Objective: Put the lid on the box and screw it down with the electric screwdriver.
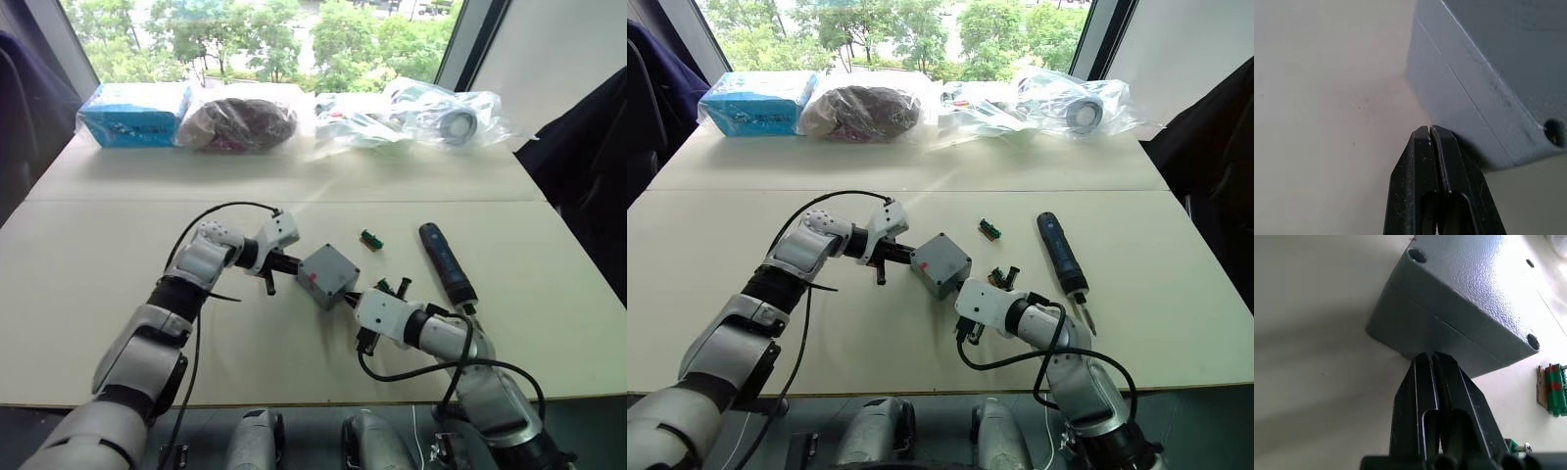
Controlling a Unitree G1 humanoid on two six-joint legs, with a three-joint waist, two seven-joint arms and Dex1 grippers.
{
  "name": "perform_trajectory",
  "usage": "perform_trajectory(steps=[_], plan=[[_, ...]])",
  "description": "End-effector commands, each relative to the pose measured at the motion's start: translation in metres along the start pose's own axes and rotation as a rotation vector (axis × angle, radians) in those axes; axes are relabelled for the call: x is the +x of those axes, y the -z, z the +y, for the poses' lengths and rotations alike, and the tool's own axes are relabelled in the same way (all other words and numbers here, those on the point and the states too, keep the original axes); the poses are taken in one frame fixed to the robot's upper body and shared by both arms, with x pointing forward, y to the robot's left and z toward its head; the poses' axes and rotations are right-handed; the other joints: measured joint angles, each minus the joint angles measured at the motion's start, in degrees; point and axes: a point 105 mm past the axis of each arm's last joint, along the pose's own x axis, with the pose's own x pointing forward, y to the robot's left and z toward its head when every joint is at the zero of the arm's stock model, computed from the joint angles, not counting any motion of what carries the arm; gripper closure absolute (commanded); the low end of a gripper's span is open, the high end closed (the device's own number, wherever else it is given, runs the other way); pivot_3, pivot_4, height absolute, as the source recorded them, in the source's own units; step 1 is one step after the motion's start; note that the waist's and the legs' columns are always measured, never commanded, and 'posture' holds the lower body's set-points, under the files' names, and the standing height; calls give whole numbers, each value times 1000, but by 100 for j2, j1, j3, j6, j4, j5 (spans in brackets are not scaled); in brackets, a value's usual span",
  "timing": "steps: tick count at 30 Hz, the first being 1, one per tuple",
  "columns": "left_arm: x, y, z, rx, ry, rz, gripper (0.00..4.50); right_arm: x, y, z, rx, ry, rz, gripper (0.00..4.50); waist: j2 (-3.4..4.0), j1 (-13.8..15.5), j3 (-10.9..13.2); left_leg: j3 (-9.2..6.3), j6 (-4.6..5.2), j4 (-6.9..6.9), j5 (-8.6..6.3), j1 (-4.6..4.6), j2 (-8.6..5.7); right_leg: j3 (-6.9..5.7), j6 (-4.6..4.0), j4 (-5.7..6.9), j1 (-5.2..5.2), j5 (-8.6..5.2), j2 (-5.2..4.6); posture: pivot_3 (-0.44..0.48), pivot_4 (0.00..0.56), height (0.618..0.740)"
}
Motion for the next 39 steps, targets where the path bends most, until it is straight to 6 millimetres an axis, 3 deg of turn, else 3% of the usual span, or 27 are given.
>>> perform_trajectory(steps=[1, 9, 18, 26, 30, 34, 38, 39], plan=[[-2, -14, -16, 12, 51, -50, 4500, 4, -18, -6, -38, 13, -75, 4430, 0, 1, 0, 0, 0, 0, 0, 0, 1, 0, 0, 0, 0, 0, -1, 0, 150, 740], [-24, -8, -36, -29, 22, -46, 4500, 13, -27, -3, -38, -17, -124, 4430, 5, -21, 3, -1, 0, -4, 0, 0, 4, 0, 1, 1, -2, 0, 1, 0, 150, 740], [-31, -6, -50, -61, 4, -45, 4500, 18, -28, 2, -8, -49, -147, 4430, 6, -9, 4, -1, 0, -3, 0, 0, 4, 0, -2, 1, -1, -1, -1, 0, 150, 740], [-31, 0, -48, -61, -11, -20, 4500, 17, -29, -1, -9, -42, -147, 4430, 6, -4, 4, 0, -1, -3, 0, 1, 3, 1, -3, 0, -1, -2, -1, 0, 150, 740], [-47, 4, -35, -56, -65, -1, 4500, 8, -30, -4, -49, -16, -132, 4430, 10, -10, 6, 0, -1, -4, 0, 0, 4, 1, -3, 0, -3, -2, -1, 0, 150, 740], [-76, -13, -18, -100, -138, -91, 4500, -12, -39, -18, -6, 50, -137, 4430, 9, -2, 8, 0, -1, -5, 0, 0, 5, 0, -3, 1, -5, -2, -1, 0, 150, 740], [-103, -60, -4, 76, -317, -314, 4500, -39, -38, -32, 109, 123, -120, 4430, 10, 14, 9, -1, -2, -5, -1, -3, 4, 0, -3, -3, -2, -2, -5, 0, 150, 740], [-103, -66, -8, 79, -280, -323, 4500, -48, -35, -39, 189, 161, -124, 4430, 10, 21, 8, 0, -2, -4, -1, -3, 3, 0, -3, -3, -1, -2, -7, 0, 150, 740]])
